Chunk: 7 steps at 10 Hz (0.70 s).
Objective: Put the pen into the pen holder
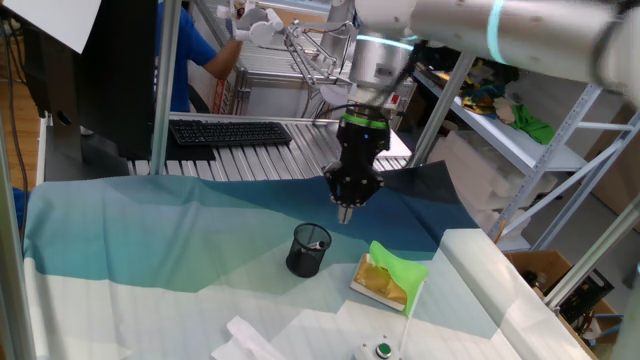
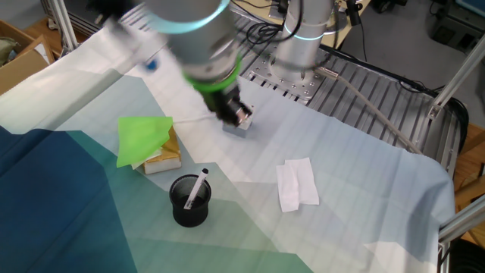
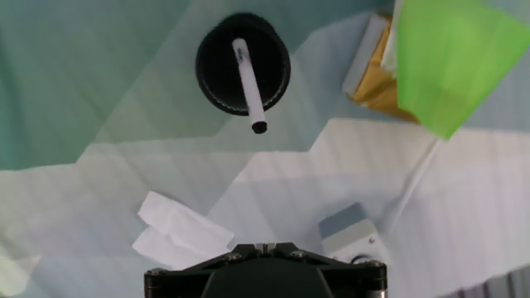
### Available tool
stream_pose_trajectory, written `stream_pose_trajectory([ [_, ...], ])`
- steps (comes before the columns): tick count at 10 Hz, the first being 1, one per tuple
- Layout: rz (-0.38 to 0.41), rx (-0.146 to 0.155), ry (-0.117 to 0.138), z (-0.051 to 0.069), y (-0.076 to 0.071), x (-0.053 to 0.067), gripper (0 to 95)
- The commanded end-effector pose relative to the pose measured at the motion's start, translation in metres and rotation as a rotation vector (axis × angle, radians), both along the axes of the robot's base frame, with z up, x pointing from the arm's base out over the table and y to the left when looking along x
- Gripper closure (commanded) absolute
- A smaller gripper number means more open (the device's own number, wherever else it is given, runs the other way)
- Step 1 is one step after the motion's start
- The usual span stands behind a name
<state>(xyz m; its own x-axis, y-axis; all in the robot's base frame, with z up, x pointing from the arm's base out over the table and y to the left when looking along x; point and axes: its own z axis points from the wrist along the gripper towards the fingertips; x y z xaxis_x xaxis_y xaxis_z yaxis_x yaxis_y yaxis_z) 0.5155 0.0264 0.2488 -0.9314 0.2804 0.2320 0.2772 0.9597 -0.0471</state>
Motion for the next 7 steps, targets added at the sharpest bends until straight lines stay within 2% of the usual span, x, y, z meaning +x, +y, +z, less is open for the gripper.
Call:
stream_pose_trajectory([
  [1,0.026,-0.031,-0.098,0.004,-0.028,-0.011,95.0],
  [3,0.014,-0.029,-0.119,-0.002,-0.041,-0.016,95.0],
  [5,0.015,-0.011,-0.142,-0.005,-0.052,-0.02,95.0],
  [6,0.024,-0.008,-0.174,-0.008,-0.06,-0.02,95.0],
  [7,0.022,-0.01,-0.174,-0.008,-0.063,-0.019,95.0],
])
